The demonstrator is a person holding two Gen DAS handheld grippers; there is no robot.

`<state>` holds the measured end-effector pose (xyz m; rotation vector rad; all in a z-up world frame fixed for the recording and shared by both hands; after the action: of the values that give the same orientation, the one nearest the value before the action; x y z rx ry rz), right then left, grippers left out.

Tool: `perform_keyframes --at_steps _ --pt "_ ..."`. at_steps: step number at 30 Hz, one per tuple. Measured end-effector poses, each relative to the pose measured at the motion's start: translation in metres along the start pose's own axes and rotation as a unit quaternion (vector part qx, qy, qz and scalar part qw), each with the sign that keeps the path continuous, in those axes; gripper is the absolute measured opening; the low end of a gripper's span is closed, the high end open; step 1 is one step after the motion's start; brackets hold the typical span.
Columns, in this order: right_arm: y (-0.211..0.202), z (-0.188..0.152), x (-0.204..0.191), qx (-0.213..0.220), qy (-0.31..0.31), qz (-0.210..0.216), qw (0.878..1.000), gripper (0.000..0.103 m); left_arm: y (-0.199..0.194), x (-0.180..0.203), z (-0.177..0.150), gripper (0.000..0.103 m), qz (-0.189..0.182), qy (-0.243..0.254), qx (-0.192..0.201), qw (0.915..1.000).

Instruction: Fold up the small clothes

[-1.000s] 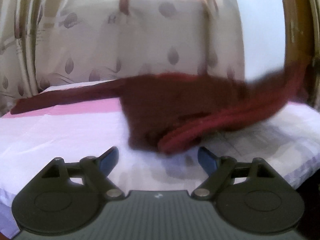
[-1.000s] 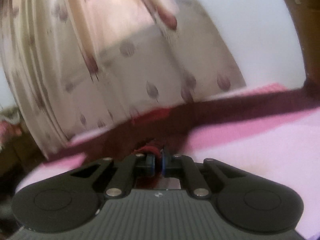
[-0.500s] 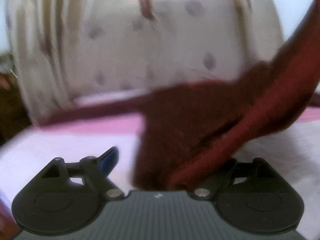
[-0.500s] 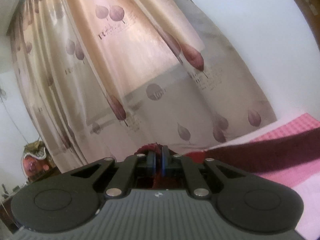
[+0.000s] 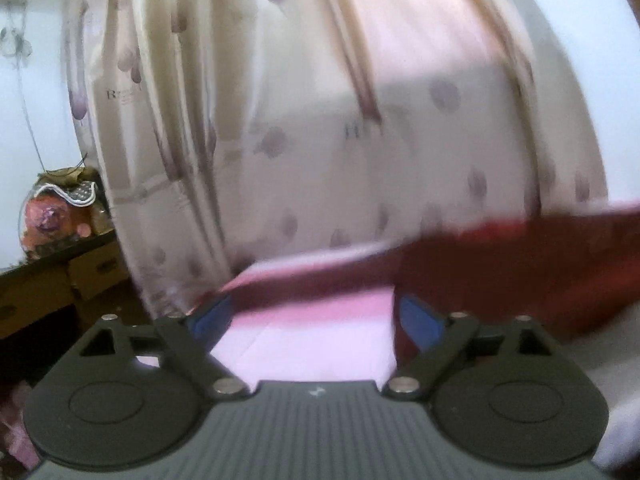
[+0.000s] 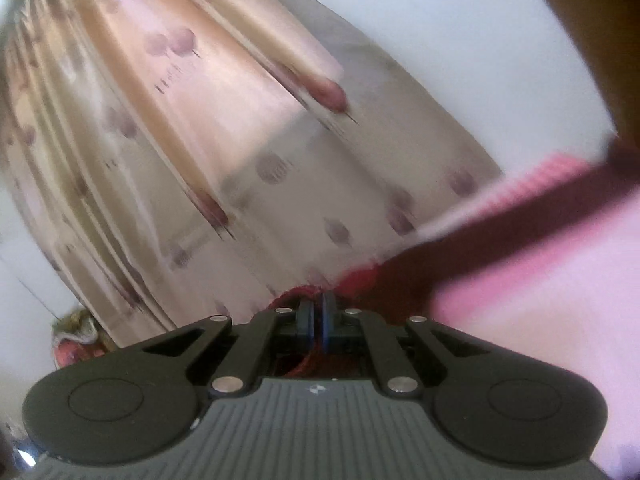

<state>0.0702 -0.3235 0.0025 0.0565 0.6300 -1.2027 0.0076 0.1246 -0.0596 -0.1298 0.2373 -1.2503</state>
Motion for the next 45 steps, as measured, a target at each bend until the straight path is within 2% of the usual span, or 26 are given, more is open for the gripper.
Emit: perform_keyframes --at_steps 2,4,6,8,11,13,14,16,17,18,19,20,21,23,26,30,31,33,36,38,40,42,45 --pt "-0.002 -0.040 0.014 -0.049 0.017 -0.015 0.999 0.009 -0.003 -0.008 -0.024 0.091 0.000 0.010 -0.024 0.9997" --pt "0.001 -0.075 0.033 -0.089 0.030 -0.041 0.995 0.009 -0.004 -0.011 -0.044 0.091 -0.027 0.009 -0.048 0.9984" --pt "0.002 -0.089 0.046 -0.095 0.040 -0.056 0.993 0.009 -0.006 -0.010 -0.057 0.091 -0.048 0.011 -0.052 0.9975" --pt "0.001 -0.091 0.053 -0.086 0.039 -0.067 0.993 0.009 -0.008 -0.003 -0.072 0.091 -0.080 0.040 -0.047 0.9949" --pt "0.003 -0.093 0.053 -0.078 0.034 -0.063 0.994 0.009 -0.001 0.010 -0.088 0.091 -0.097 0.097 -0.046 0.9894" --pt "0.004 -0.095 0.051 -0.081 0.012 -0.074 0.994 0.009 0.009 0.014 -0.093 0.088 -0.116 0.105 -0.053 0.9863" --pt "0.004 -0.095 0.050 -0.081 0.006 -0.076 0.994 0.009 0.013 0.017 -0.094 0.083 -0.123 0.100 -0.058 0.9856" --pt "0.006 -0.093 0.050 -0.082 0.009 -0.076 0.994 0.009 0.020 0.018 -0.093 0.063 -0.140 0.089 -0.072 0.9835" --pt "0.007 -0.093 0.051 -0.083 0.009 -0.078 0.993 0.009 0.023 0.018 -0.093 0.061 -0.148 0.082 -0.079 0.9825" --pt "0.009 -0.093 0.051 -0.085 0.010 -0.081 0.993 0.009 0.026 0.017 -0.091 0.053 -0.155 0.072 -0.081 0.9820" --pt "0.010 -0.093 0.053 -0.086 0.013 -0.082 0.993 0.009 0.028 0.016 -0.089 0.037 -0.161 0.060 -0.083 0.9815" --pt "0.010 -0.093 0.054 -0.087 0.016 -0.082 0.993 0.009 0.033 0.015 -0.091 0.029 -0.163 0.054 -0.091 0.9809" --pt "0.010 -0.093 0.054 -0.087 0.015 -0.084 0.993 0.009 0.036 0.016 -0.093 0.020 -0.162 0.050 -0.100 0.9804" --pt "0.014 -0.093 0.052 -0.089 0.011 -0.088 0.992 0.009 0.043 0.015 -0.096 0.019 -0.158 0.031 -0.115 0.9802" --pt "0.017 -0.094 0.054 -0.089 0.013 -0.090 0.992 0.009 0.044 0.020 -0.090 0.020 -0.157 0.011 -0.101 0.9824" --pt "0.024 -0.096 0.057 -0.094 0.014 -0.086 0.992 0.016 0.049 0.030 -0.093 0.022 -0.165 0.012 -0.110 0.9801" --pt "0.026 -0.097 0.057 -0.096 0.011 -0.086 0.992 0.016 0.051 0.030 -0.093 0.020 -0.160 0.013 -0.116 0.9803" --pt "0.032 -0.102 0.060 -0.099 0.008 -0.090 0.991 0.016 0.055 0.025 -0.088 0.004 -0.131 0.012 -0.112 0.9849" --pt "0.041 -0.107 0.060 -0.108 -0.001 -0.089 0.990 0.011 0.047 0.007 -0.059 0.004 -0.079 0.010 -0.079 0.9937" --pt "0.033 -0.091 0.056 -0.083 0.027 -0.062 0.994 0.009 0.033 -0.010 -0.028 0.004 -0.076 -0.009 -0.057 0.9954" --pt "0.017 -0.068 0.046 -0.054 0.015 -0.049 0.997 0.009 0.020 -0.020 -0.010 0.004 -0.082 -0.013 -0.050 0.9953" --pt "0.003 -0.053 0.035 -0.043 0.004 -0.032 0.999 0.009 0.014 -0.024 -0.017 0.004 -0.077 -0.009 -0.067 0.9947" --pt "-0.002 -0.067 0.030 -0.074 -0.028 -0.037 0.996 0.009 0.019 -0.019 -0.071 0.004 -0.080 0.025 -0.134 0.9875"
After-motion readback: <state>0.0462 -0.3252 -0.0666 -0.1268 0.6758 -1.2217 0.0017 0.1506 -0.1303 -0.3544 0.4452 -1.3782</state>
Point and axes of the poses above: each gripper's, at about its wrist camera, not at the fingertips, and y roughly the way its jaws point, x to its right, z to its top, the point moved 8 cm from there along y, roughly the way its jaws point, and after that the axes turned 10 degrees about -y, right-handed, at the moved point
